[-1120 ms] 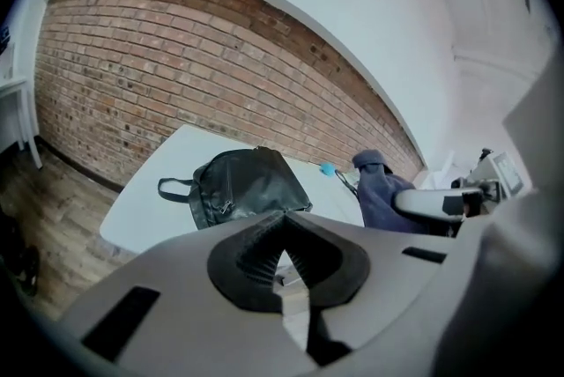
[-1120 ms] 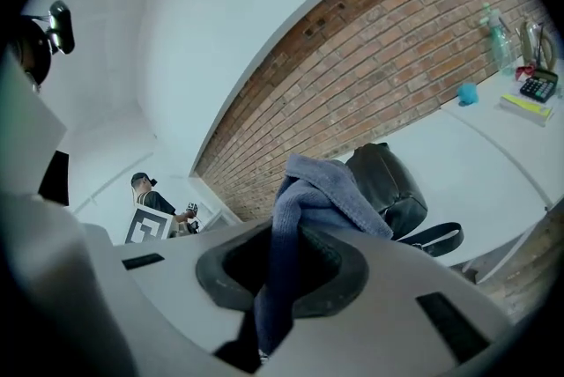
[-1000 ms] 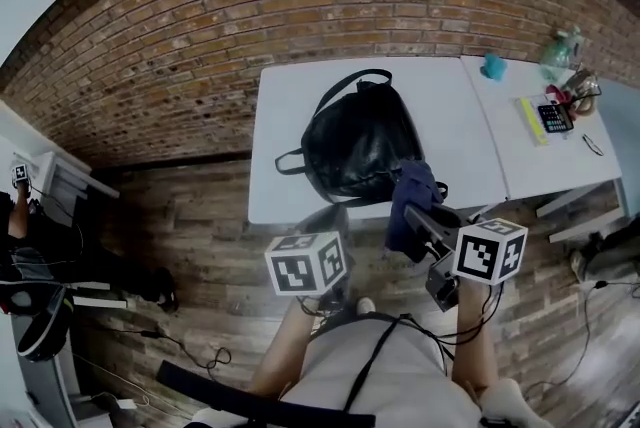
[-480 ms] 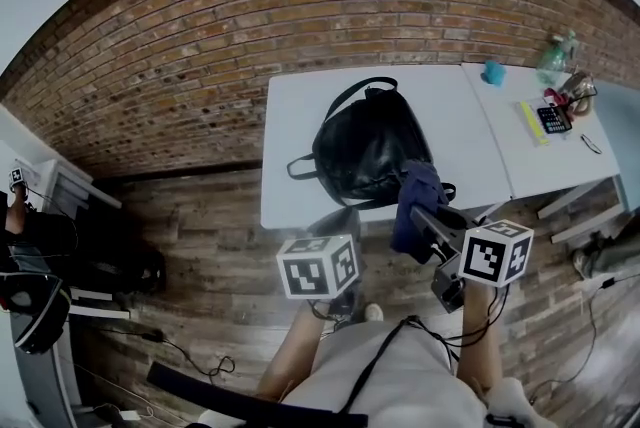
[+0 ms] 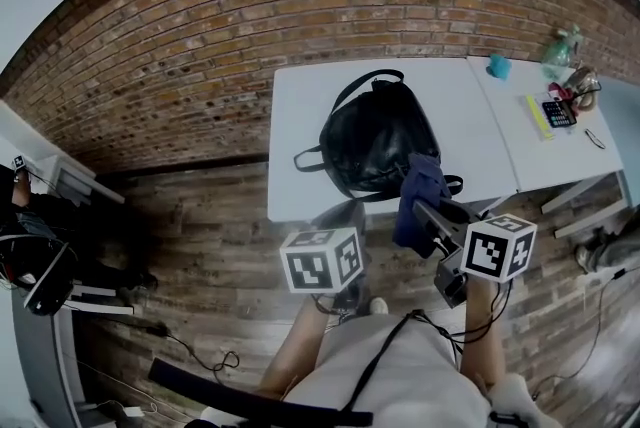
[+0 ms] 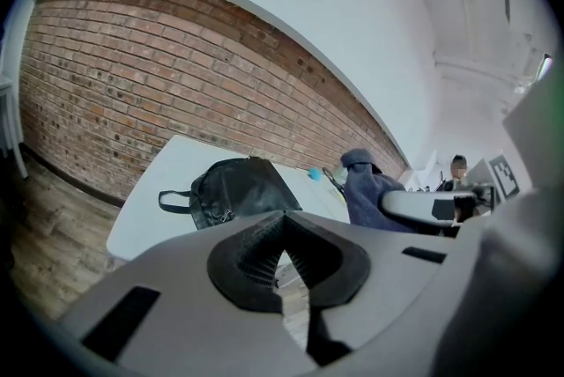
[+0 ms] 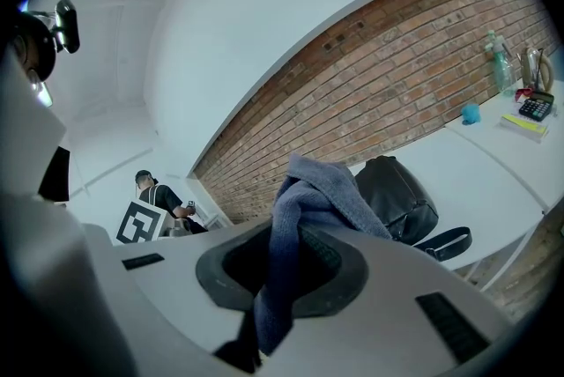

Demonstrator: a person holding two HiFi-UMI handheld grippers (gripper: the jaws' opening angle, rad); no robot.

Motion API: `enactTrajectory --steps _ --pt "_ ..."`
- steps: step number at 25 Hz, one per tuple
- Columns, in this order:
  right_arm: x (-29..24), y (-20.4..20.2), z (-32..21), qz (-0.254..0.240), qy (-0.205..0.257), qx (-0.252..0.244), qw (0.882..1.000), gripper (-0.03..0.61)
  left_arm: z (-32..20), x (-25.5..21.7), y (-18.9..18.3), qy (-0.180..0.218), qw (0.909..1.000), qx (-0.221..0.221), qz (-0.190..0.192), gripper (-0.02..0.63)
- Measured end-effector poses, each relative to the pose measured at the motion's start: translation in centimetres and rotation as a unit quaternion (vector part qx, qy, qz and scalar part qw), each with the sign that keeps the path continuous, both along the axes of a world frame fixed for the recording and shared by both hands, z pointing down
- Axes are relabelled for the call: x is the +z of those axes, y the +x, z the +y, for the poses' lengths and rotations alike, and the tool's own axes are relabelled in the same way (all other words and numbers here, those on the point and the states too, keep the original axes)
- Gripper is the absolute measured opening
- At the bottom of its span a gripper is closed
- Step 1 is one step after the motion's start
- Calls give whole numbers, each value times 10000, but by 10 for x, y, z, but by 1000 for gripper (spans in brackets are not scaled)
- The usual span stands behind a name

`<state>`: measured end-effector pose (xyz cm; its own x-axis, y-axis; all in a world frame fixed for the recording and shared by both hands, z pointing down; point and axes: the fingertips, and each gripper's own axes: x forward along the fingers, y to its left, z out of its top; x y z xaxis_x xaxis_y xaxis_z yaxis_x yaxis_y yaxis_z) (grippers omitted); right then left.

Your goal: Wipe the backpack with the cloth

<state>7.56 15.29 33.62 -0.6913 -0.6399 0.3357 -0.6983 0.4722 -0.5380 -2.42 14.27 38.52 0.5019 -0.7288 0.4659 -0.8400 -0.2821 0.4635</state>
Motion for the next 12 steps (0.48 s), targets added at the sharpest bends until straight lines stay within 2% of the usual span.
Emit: enactTrajectory --steps 12 --pt "2 0 -2 52 -11 26 10000 37 -3 1 -1 -25 10000 40 48 5"
